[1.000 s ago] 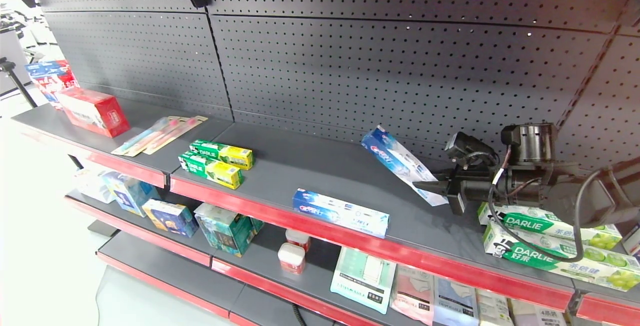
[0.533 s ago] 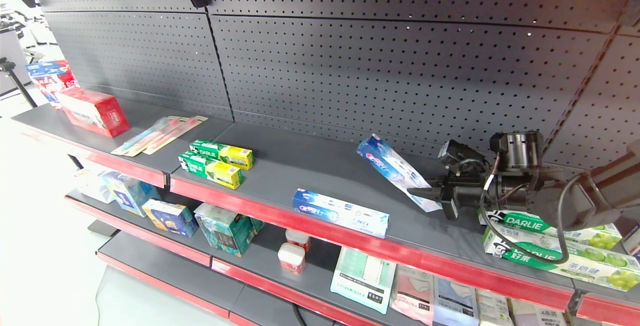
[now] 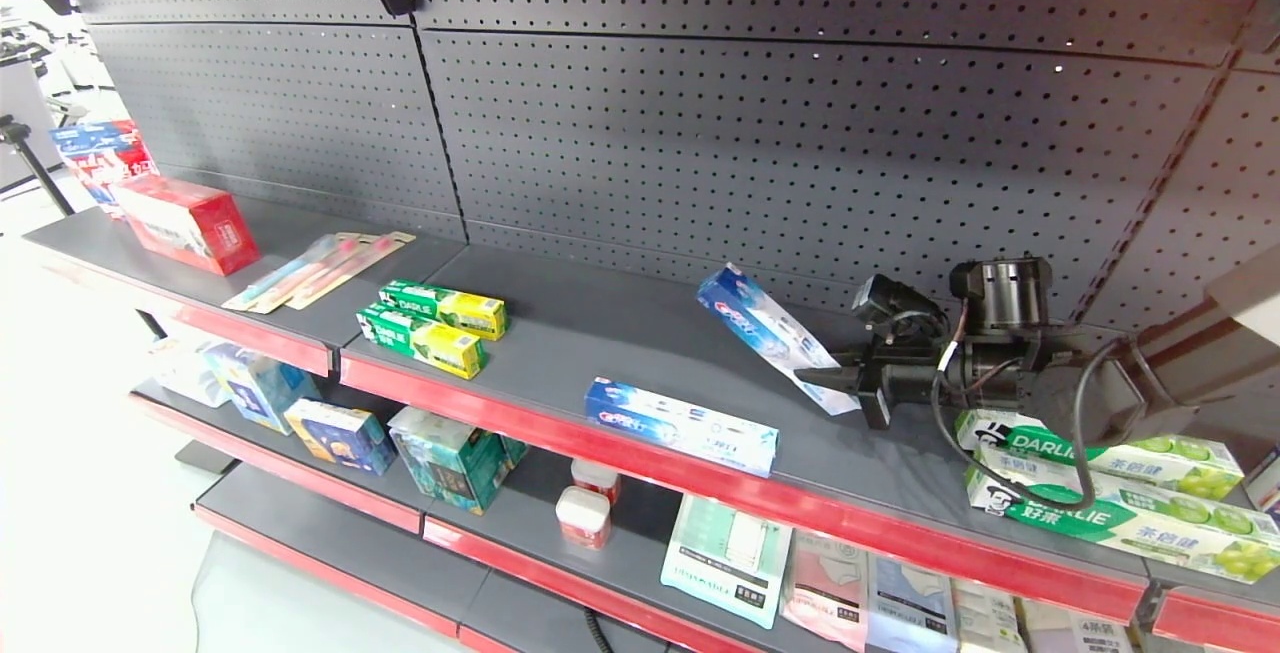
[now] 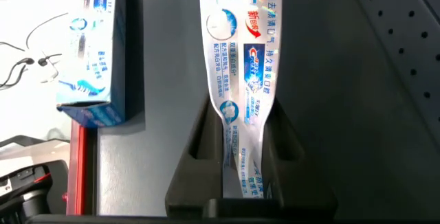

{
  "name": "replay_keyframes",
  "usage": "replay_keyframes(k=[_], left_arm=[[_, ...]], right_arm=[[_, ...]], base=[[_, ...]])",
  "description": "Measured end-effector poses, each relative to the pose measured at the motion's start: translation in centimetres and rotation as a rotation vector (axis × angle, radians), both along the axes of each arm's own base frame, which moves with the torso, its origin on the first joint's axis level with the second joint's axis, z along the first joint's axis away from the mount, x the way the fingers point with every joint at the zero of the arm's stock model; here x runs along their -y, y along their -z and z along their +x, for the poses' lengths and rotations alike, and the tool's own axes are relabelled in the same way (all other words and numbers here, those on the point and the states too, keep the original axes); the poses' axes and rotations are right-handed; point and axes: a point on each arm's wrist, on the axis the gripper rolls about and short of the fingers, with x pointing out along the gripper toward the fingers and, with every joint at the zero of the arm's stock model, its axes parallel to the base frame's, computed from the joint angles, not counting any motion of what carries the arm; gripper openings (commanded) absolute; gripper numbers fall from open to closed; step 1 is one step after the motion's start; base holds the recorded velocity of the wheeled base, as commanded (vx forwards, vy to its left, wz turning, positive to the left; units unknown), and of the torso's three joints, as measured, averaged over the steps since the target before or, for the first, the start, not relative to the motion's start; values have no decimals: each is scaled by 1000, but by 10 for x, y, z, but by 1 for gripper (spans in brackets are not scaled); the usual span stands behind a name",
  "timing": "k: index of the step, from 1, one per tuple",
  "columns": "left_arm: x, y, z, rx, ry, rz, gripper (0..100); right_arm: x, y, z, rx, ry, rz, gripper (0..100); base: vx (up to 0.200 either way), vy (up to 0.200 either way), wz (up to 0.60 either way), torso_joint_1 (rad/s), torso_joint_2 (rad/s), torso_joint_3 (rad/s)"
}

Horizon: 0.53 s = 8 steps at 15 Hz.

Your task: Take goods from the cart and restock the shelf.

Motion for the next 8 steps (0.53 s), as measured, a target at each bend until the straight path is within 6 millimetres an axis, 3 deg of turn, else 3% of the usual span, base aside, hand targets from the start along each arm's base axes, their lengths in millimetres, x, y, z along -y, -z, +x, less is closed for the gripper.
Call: replay_keyframes(k=[8], left_arm=[[0, 0, 0, 0, 0, 0, 100]], right_arm=[[-19, 3, 5, -31, -25, 28, 0]], base=[[0, 0, 0, 0, 0, 0]])
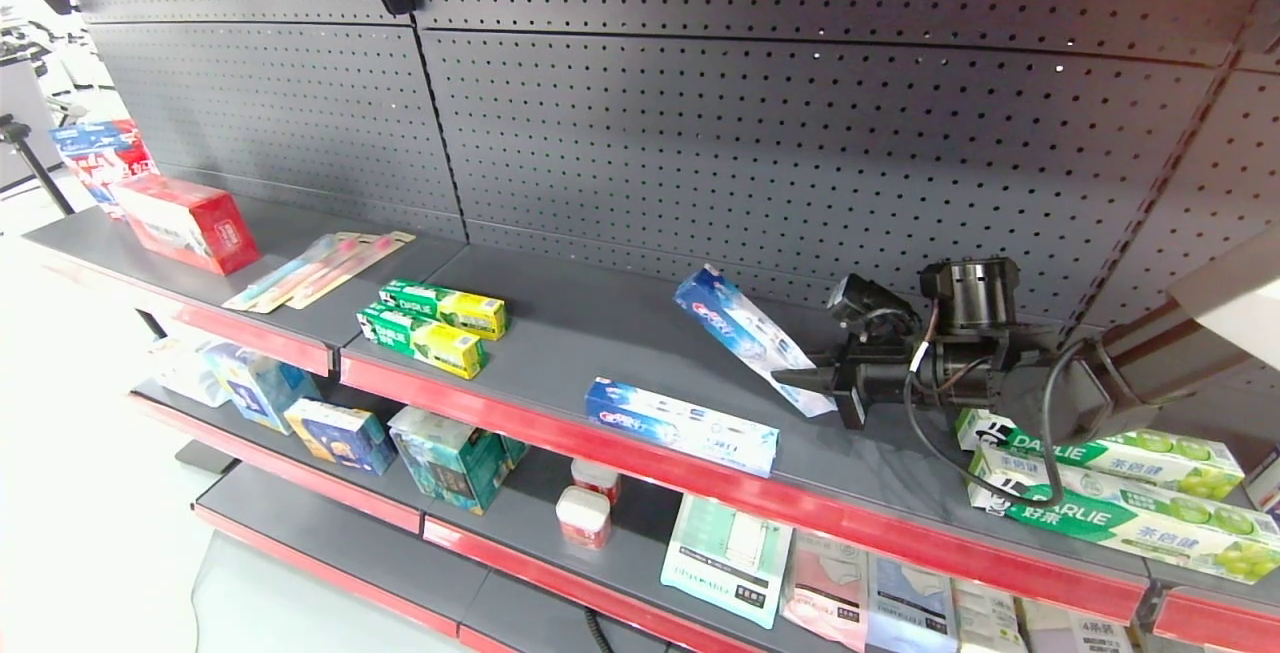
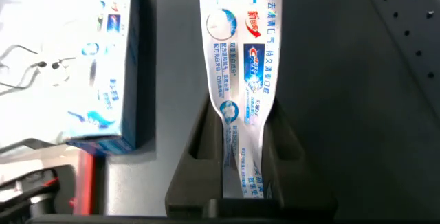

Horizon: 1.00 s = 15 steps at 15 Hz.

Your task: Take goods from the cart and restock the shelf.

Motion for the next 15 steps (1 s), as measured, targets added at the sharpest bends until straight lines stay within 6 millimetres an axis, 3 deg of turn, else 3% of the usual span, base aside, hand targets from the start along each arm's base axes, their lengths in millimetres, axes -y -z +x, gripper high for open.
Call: replay_keyframes(k=[8, 15], left_arm=[[0, 0, 0, 0, 0, 0, 100], [0, 0, 0, 0, -1, 0, 100]], right_arm=[[-10, 0, 3, 63, -46, 34, 0], [-4, 8, 6, 87, -76, 15, 0]], base=[[0, 0, 0, 0, 0, 0], [0, 0, 0, 0, 0, 0]])
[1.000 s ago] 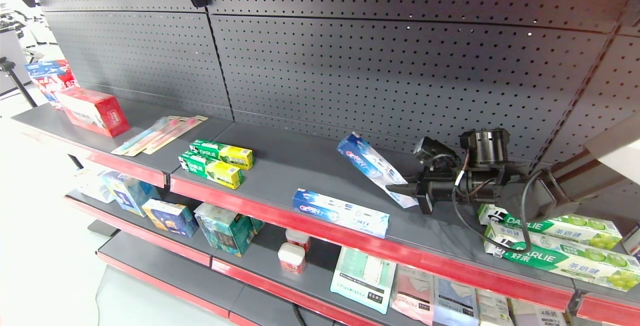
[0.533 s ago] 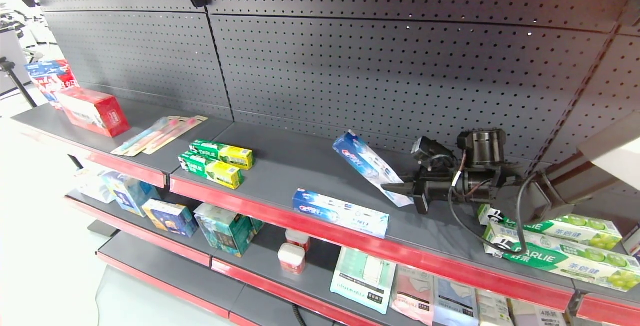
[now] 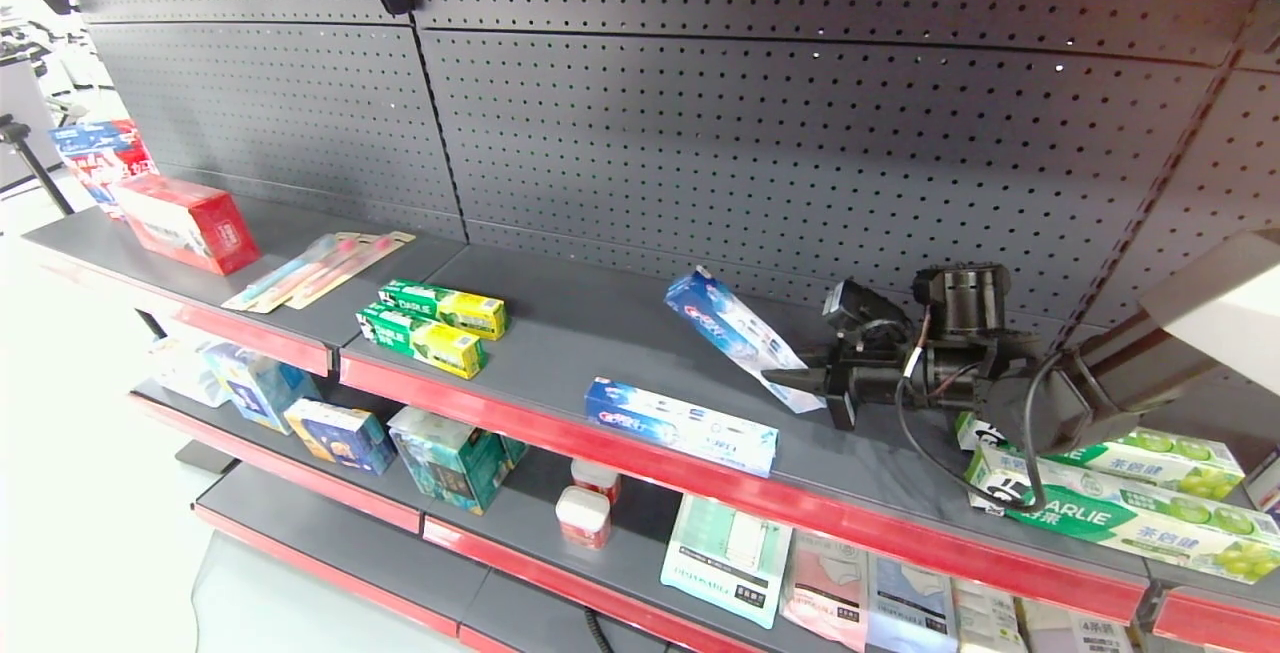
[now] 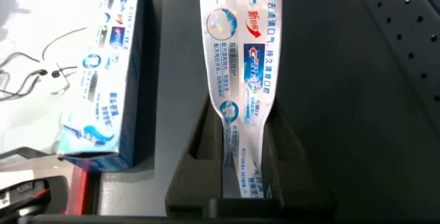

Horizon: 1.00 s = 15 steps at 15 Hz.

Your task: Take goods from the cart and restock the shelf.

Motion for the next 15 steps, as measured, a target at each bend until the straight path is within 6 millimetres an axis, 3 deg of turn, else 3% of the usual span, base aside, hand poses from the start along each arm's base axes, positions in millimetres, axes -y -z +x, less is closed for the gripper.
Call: replay_keyframes(k=[9, 10, 15], left_arm=[[0, 0, 0, 0, 0, 0, 100], [0, 0, 0, 0, 0, 0, 100], [0, 0, 0, 0, 0, 0, 100]], right_arm=[[10, 4, 2, 50, -29, -29, 0], [9, 4, 1, 52, -32, -31, 100], [9, 4, 1, 44, -31, -25, 100]], base=[[0, 0, 0, 0, 0, 0], [0, 0, 0, 0, 0, 0], [0, 0, 0, 0, 0, 0]])
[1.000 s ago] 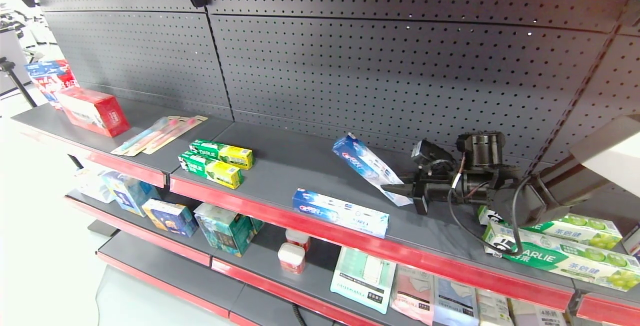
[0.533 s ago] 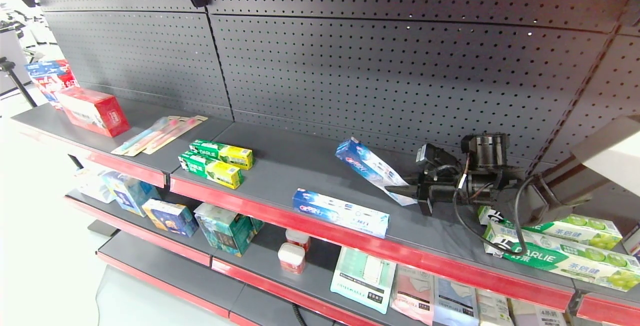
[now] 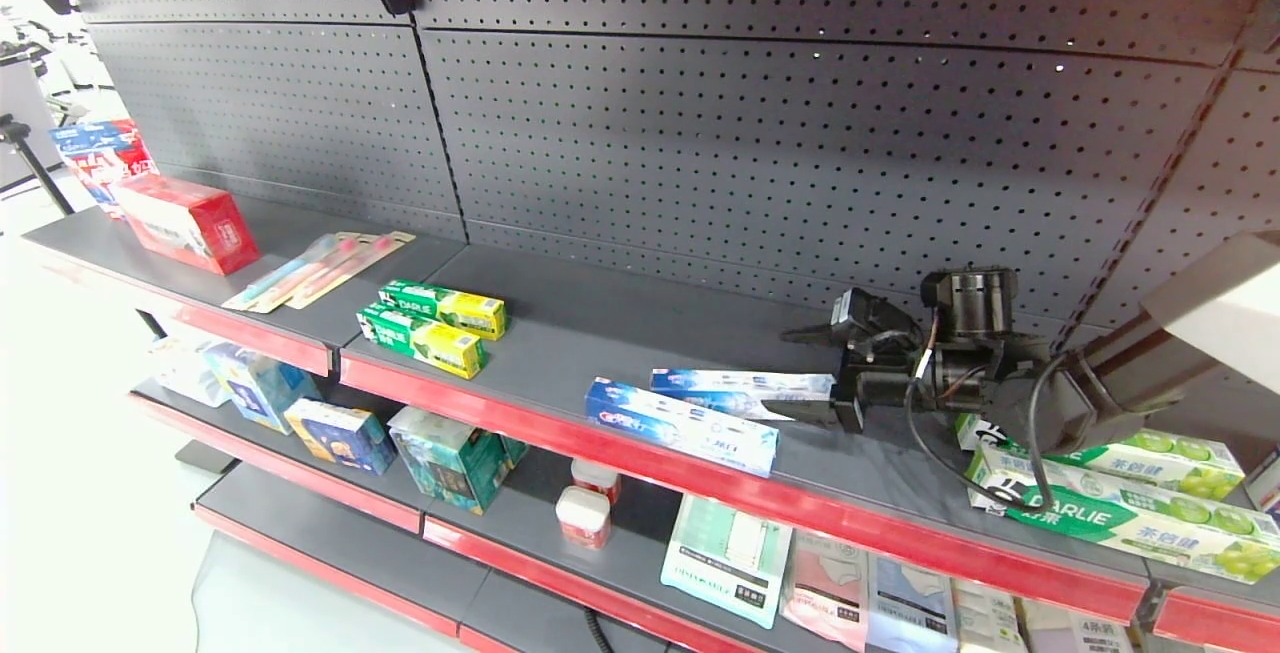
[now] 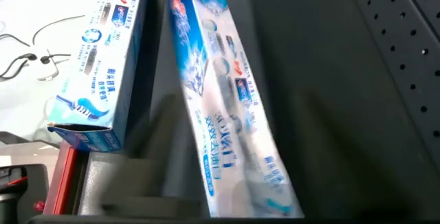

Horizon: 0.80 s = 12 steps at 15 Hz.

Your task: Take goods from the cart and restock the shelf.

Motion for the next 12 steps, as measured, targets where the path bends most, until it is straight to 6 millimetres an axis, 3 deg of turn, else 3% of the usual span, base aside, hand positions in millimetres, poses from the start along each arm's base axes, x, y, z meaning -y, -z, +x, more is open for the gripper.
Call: replay_keyframes(k=[6, 12], left_arm=[[0, 0, 0, 0, 0, 0, 100], [0, 0, 0, 0, 0, 0, 100]], right_arm=[[15, -9, 0, -9, 61, 16, 100], [41, -14, -28, -137, 204, 53, 100]], base=[[0, 0, 0, 0, 0, 0], [0, 0, 0, 0, 0, 0]])
